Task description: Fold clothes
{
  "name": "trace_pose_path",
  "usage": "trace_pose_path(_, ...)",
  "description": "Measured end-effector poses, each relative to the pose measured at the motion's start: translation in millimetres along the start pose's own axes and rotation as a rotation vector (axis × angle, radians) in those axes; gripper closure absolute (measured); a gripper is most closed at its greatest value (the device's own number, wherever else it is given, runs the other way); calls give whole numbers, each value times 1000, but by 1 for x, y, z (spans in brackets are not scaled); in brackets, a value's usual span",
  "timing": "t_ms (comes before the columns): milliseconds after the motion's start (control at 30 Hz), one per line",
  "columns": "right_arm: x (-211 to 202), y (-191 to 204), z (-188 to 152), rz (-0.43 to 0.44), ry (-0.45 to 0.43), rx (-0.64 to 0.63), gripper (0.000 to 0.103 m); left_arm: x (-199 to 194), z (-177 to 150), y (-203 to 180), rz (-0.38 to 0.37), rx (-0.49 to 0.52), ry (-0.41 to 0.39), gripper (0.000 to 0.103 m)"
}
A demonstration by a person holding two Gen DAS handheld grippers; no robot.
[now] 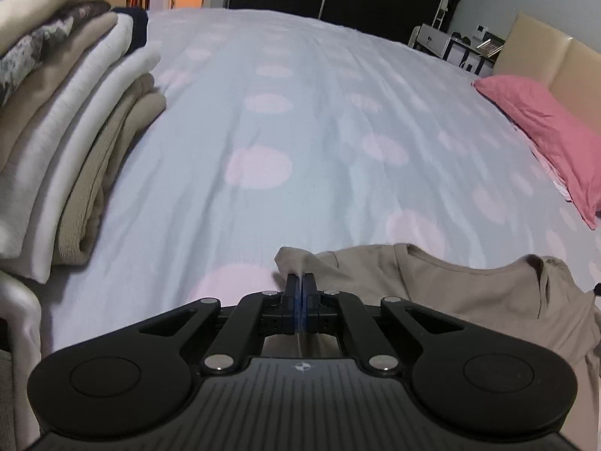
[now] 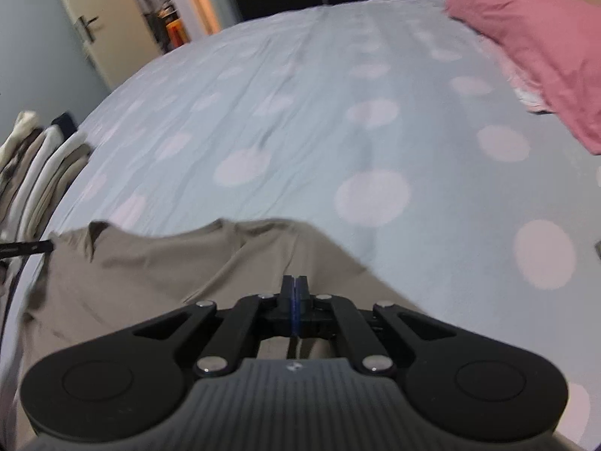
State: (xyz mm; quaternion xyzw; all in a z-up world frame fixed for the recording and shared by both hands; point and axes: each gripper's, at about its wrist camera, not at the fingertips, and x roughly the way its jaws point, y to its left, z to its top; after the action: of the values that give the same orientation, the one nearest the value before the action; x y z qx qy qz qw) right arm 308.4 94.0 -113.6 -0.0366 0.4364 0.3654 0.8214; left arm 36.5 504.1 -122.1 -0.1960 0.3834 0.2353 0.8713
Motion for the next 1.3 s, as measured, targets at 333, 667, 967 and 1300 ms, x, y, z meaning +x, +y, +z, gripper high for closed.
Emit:
trace_pose_path(333,9,-10,-9,-104,70,5,98,10,-6,5,55,0,64,100)
trace_pose_path(667,9,24,-4,80,11,-7,76,3,-1,-6,57,53,12,84)
trace_pose_path(967,28,72,-29,65,173,-236,77,-28,-25,-23,-32,194,64,84)
trace_pose_path(1300,-65,-2,-29,-152,76,-84,74,-77,-56,-17,19,275,116,82)
